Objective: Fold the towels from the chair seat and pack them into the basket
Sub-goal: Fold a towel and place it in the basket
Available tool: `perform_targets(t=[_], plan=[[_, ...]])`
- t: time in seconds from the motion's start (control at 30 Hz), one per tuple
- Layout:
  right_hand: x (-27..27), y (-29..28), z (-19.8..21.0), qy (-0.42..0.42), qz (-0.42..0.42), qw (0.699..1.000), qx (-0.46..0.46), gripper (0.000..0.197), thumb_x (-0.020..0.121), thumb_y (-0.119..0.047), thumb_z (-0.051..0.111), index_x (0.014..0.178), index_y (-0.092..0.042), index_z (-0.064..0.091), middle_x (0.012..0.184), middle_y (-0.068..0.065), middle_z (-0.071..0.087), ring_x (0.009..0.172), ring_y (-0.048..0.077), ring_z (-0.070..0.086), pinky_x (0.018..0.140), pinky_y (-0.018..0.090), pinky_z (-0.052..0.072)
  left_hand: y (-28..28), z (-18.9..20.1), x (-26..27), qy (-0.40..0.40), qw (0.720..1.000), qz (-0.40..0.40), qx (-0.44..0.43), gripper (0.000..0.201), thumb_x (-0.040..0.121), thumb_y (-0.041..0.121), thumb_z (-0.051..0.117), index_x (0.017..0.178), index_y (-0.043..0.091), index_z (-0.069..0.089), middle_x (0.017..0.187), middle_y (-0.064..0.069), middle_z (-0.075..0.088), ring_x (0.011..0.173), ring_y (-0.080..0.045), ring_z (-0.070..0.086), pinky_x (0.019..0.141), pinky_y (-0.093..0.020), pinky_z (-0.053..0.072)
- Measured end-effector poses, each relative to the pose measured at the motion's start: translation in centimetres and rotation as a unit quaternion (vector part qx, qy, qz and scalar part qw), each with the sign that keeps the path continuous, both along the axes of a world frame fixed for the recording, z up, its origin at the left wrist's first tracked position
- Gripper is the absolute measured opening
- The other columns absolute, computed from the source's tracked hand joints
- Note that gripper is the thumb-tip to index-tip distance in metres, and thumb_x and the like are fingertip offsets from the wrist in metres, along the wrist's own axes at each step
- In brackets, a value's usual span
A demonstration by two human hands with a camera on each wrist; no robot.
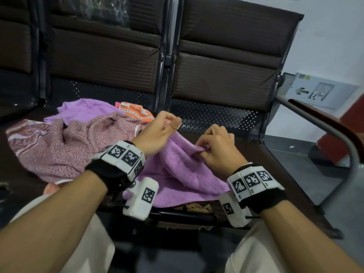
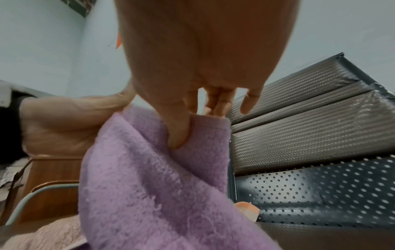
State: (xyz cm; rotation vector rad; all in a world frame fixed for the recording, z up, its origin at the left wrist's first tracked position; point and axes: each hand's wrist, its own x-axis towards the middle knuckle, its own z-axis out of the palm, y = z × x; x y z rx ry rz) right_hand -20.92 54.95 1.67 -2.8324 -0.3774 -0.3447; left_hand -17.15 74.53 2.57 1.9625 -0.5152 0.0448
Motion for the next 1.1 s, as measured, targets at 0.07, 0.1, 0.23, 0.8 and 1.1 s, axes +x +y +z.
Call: perform_targets(t=[0.07, 0.1, 0.23, 0.8, 1.1], plan=[[-0.3, -0.4, 0.2, 0.026, -0.006, 0.999, 0.028, 0.011, 0.083, -0.028, 0.063, 0.087, -0.03, 0.053, 0.099, -0.009, 0.043, 0.094, 0.01, 0.037, 0.081, 0.029, 0.02, 0.8, 0.5, -0.7, -0.031, 0.995, -0.056, 0.074, 0.045, 0.088, 0.046, 0.046, 0.119, 0.014, 0.046, 0.116, -0.003, 0.056, 0.105, -0.014, 0.052, 0.098, -0.029, 0.04], [-0.4, -0.6, 0.3, 0.045, -0.01, 0.998, 0.053, 0.013, 0.084, -0.024, 0.061, 0.087, -0.029, 0.049, 0.098, -0.008, 0.049, 0.093, 0.013, 0.045, 0.082, 0.031, 0.027, 1.4, 0.6, -0.9, -0.053, 0.989, -0.075, 0.12, 0.042, 0.091, 0.036, 0.05, 0.125, 0.012, 0.044, 0.124, -0.003, 0.053, 0.111, -0.013, 0.049, 0.1, -0.019, 0.037], [-0.9, -0.9, 0.9, 0.074, -0.018, 0.992, 0.103, 0.014, 0.087, -0.013, 0.057, 0.092, -0.026, 0.053, 0.09, 0.001, 0.065, 0.085, 0.021, 0.061, 0.071, 0.03, 0.044, 2.3, 0.1, -1.9, -0.088, 0.961, -0.075, 0.25, 0.026, 0.095, 0.022, 0.05, 0.117, 0.008, 0.049, 0.115, -0.005, 0.051, 0.108, -0.018, 0.047, 0.094, -0.024, 0.036], [2.9, -1.2, 15.8, -0.152, -0.105, 0.931, 0.315, 0.025, 0.085, -0.025, 0.064, 0.068, -0.022, 0.045, 0.071, -0.012, 0.053, 0.076, 0.016, 0.05, 0.058, 0.018, 0.026, 1.7, 14.3, 1.1, -0.216, 0.959, 0.088, 0.161, 0.016, 0.087, 0.023, 0.064, 0.079, 0.01, 0.063, 0.07, -0.006, 0.06, 0.075, -0.026, 0.055, 0.061, -0.024, 0.026], [4.8, -2.8, 17.7, -0.204, -0.103, 0.919, 0.322, 0.01, 0.09, -0.017, 0.058, 0.094, -0.014, 0.067, 0.085, -0.002, 0.065, 0.088, 0.018, 0.061, 0.071, 0.021, 0.037, -1.1, 17.4, 4.6, -0.217, 0.958, 0.112, 0.15, 0.017, 0.092, 0.014, 0.055, 0.102, 0.004, 0.065, 0.103, -0.019, 0.068, 0.101, -0.032, 0.06, 0.076, -0.029, 0.036]])
